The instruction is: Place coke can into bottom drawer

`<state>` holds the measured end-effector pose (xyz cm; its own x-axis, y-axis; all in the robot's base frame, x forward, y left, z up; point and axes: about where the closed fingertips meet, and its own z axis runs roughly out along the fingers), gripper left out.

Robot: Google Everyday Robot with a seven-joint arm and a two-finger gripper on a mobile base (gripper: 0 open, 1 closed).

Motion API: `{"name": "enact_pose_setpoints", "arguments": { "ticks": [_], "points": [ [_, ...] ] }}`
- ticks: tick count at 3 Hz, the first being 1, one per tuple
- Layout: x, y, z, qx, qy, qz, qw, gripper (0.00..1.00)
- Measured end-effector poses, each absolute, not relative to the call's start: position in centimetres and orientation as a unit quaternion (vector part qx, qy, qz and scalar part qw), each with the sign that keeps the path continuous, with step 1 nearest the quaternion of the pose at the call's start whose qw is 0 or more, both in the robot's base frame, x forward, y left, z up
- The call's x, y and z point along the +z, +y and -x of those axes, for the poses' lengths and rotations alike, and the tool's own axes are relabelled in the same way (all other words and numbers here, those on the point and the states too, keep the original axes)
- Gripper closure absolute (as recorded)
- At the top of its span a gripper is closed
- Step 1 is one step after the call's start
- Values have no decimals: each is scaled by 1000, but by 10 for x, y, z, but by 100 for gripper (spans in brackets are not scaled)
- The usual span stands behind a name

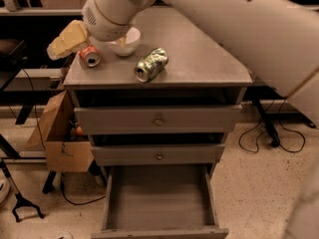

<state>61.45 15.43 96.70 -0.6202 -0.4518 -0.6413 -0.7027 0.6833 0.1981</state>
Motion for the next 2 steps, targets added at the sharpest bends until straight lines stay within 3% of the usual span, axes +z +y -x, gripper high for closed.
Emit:
{"name": "enact_pose_setpoints", "arguments": {
  "ticks": [1, 2],
  "points": [
    [933, 216, -640, 238, 877, 328, 260, 0],
    [933, 216, -640, 237, 877, 328, 260, 0]
  ]
}}
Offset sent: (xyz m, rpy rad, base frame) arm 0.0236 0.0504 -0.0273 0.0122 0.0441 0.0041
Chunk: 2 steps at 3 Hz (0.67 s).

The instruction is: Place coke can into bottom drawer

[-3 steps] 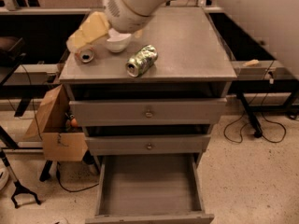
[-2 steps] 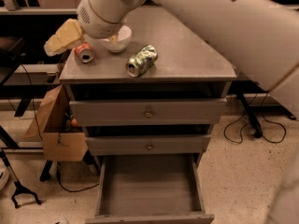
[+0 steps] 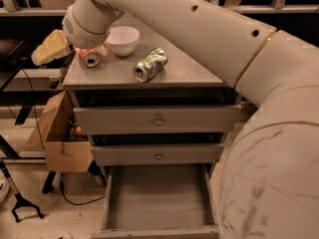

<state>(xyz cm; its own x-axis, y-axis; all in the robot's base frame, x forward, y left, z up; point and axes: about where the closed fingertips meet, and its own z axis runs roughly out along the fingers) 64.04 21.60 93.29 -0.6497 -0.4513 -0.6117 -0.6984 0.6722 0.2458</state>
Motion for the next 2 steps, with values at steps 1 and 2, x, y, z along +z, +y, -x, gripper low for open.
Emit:
{"name": "enact_pose_setpoints", "arguments": {
  "ticks": [1, 2],
  "points": [
    [933, 215, -641, 223, 881, 319, 270, 0],
    [930, 224, -664, 215, 879, 313, 288, 0]
  ]
}}
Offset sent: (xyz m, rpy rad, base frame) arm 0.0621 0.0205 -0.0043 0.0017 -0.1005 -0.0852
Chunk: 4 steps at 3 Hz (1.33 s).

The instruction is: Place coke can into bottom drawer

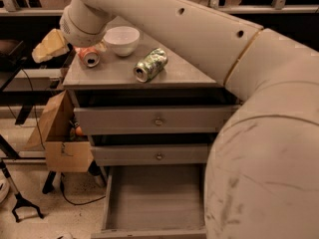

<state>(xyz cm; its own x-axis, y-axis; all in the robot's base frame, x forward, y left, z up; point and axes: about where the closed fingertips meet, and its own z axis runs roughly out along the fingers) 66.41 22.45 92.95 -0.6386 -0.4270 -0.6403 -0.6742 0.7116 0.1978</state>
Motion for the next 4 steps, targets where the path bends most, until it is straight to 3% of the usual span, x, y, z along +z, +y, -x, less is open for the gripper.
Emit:
{"name": "enact_pose_setpoints", "arguments": {
  "ticks": [2, 4],
  "points": [
    [914, 251, -718, 236, 871, 316, 294, 0],
    [894, 237, -741, 239, 876, 299, 292, 0]
  ]
}}
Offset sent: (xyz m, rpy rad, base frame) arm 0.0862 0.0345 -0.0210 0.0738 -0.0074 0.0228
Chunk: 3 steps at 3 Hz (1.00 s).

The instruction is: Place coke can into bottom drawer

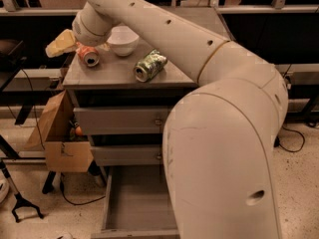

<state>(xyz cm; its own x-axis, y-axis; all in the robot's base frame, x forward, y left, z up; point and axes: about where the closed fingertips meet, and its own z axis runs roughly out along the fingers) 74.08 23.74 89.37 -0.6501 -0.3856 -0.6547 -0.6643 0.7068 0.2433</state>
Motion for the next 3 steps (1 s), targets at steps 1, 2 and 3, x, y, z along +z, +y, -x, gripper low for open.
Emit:
{"name": "enact_pose_setpoints", "arguments": {
  "ticks": [1, 2, 3],
  "points": [
    [890, 240, -744, 239, 875, 305, 289, 0],
    [889, 249, -750, 236, 874, 314, 286, 0],
    [887, 257, -757, 231, 875, 319, 282, 0]
  ]
}}
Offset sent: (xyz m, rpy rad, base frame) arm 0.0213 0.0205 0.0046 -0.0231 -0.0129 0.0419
